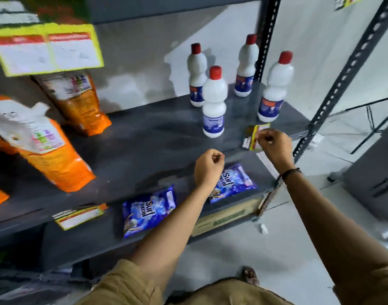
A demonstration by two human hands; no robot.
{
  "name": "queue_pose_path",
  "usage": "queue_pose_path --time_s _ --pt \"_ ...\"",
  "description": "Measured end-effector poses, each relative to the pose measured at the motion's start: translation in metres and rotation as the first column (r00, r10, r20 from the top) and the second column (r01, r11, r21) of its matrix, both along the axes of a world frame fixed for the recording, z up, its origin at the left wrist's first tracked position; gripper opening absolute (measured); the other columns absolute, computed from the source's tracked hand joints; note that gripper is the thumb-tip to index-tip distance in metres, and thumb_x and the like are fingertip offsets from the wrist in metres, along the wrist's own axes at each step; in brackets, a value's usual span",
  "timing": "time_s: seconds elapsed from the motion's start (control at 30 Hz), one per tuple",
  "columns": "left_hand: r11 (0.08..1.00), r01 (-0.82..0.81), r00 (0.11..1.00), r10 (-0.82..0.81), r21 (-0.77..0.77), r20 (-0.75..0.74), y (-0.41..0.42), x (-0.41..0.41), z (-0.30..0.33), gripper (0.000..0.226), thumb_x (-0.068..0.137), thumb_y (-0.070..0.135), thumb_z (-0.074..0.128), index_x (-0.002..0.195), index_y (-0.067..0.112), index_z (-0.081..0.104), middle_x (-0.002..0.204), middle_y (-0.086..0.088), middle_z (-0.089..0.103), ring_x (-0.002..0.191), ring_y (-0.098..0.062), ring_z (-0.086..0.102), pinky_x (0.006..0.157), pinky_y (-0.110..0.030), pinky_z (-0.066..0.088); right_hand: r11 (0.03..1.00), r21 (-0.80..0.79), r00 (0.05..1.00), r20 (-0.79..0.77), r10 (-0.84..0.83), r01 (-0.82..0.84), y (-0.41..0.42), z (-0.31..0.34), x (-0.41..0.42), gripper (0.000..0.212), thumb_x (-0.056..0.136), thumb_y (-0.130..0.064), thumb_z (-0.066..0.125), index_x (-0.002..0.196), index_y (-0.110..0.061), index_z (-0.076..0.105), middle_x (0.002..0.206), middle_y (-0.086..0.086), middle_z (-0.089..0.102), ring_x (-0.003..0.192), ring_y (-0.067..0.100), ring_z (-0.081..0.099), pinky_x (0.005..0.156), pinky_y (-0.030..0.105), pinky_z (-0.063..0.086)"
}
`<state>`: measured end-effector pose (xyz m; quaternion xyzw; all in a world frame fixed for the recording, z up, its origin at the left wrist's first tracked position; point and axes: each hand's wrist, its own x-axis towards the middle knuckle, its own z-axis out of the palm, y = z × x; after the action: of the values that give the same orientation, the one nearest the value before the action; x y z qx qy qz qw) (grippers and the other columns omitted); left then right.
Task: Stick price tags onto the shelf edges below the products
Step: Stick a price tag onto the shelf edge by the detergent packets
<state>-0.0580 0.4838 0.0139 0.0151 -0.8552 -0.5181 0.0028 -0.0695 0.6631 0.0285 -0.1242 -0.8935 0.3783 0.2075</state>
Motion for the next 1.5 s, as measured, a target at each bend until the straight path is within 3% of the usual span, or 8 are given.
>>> queue_pose_path --time_s 0.13,0.33,0.53,0.73,0.97,1.2,1.33,1.5 --pt "0.992 -0.125 0.983 0.122 0.008 0.135 0.064 -0.018 -0.001 0.020 0.084 0.031 0.062 0.083 0.010 0.064 0.095 -0.014 0.073 0.091 -0.030 0.066 0.075 -0.034 0.049 0.992 0.100 0.996 0.060 0.068 -0.073 0.057 0.003 -0.035 0.011 0.081 -0.009 0.061 0.085 -0.003 0.070 0.091 0.025 0.072 0.086 0.039 0.066 0.075 0.043 0.051" --pt "0.911 -0.352 0.914 0.285 0.215 0.289 0.105 -0.048 -0.047 0.022 0.061 0.041 0.062 0.065 0.025 0.047 0.082 -0.013 0.074 0.071 -0.033 0.071 0.068 -0.053 0.059 0.945 0.098 0.924 0.265 0.277 -0.312 0.073 0.000 -0.082 0.028 0.081 -0.016 0.065 0.107 -0.008 0.065 0.109 0.015 0.070 0.100 0.032 0.064 0.085 0.037 0.050" --pt "0.808 -0.499 0.848 0.382 0.312 0.368 0.107 -0.047 -0.014 0.024 0.080 0.015 0.070 0.068 0.019 0.050 0.073 -0.013 0.069 0.042 -0.017 0.059 0.041 -0.024 0.048 0.954 -0.066 0.907 0.298 0.297 -0.291 0.071 -0.020 -0.096 0.030 0.081 -0.019 0.069 0.105 -0.004 0.064 0.111 0.017 0.067 0.101 0.032 0.062 0.085 0.039 0.051" --pt "0.865 -0.466 0.830 0.354 0.187 0.432 0.106 -0.060 -0.013 0.025 0.074 0.016 0.076 0.058 0.012 0.057 0.076 -0.016 0.072 0.058 -0.029 0.067 0.064 -0.043 0.061 0.964 -0.174 0.930 0.277 0.244 -0.201 0.075 -0.025 -0.099 0.022 0.079 -0.019 0.071 0.096 -0.006 0.067 0.108 0.016 0.069 0.099 0.030 0.063 0.082 0.038 0.052" --pt "0.920 -0.385 0.847 0.319 0.076 0.426 0.113 -0.065 -0.008 0.028 0.080 0.012 0.068 0.055 0.014 0.056 0.061 -0.008 0.065 0.062 -0.030 0.070 0.069 -0.046 0.062 0.945 -0.283 0.929 0.280 0.244 -0.163 0.078 -0.025 -0.099 0.021 0.077 -0.015 0.071 0.096 -0.005 0.068 0.108 0.016 0.069 0.099 0.029 0.063 0.083 0.037 0.052" --pt "0.897 -0.428 0.850 0.356 0.114 0.388 0.110 -0.068 -0.023 0.023 0.076 0.018 0.070 0.056 0.016 0.057 0.083 -0.017 0.074 0.072 -0.033 0.071 0.074 -0.049 0.060 0.926 -0.342 0.921 0.287 0.263 -0.158 0.083 -0.027 -0.095 0.019 0.076 -0.011 0.073 0.093 -0.008 0.066 0.109 0.016 0.068 0.100 0.029 0.063 0.088 0.042 0.054" --pt "0.887 -0.451 0.847 0.392 0.095 0.360 0.110 -0.072 -0.028 0.023 0.075 0.024 0.070 0.057 0.017 0.057 0.087 -0.015 0.074 0.075 -0.033 0.071 0.074 -0.048 0.060 0.909 -0.359 0.882 0.332 0.335 -0.210 0.088 -0.026 -0.092 0.040 0.078 -0.012 0.071 0.115 -0.006 0.059 0.118 0.017 0.064 0.107 0.031 0.061 0.094 0.047 0.052" --pt "0.915 -0.400 0.880 0.370 0.044 0.299 0.113 -0.064 -0.021 0.019 0.078 0.025 0.068 0.064 0.021 0.055 0.090 -0.012 0.074 0.079 -0.029 0.070 0.075 -0.046 0.060 0.912 -0.241 0.856 0.327 0.399 -0.333 0.091 -0.021 -0.082 0.037 0.081 -0.012 0.066 0.118 -0.010 0.059 0.116 0.018 0.064 0.105 0.032 0.061 0.092 0.044 0.052"
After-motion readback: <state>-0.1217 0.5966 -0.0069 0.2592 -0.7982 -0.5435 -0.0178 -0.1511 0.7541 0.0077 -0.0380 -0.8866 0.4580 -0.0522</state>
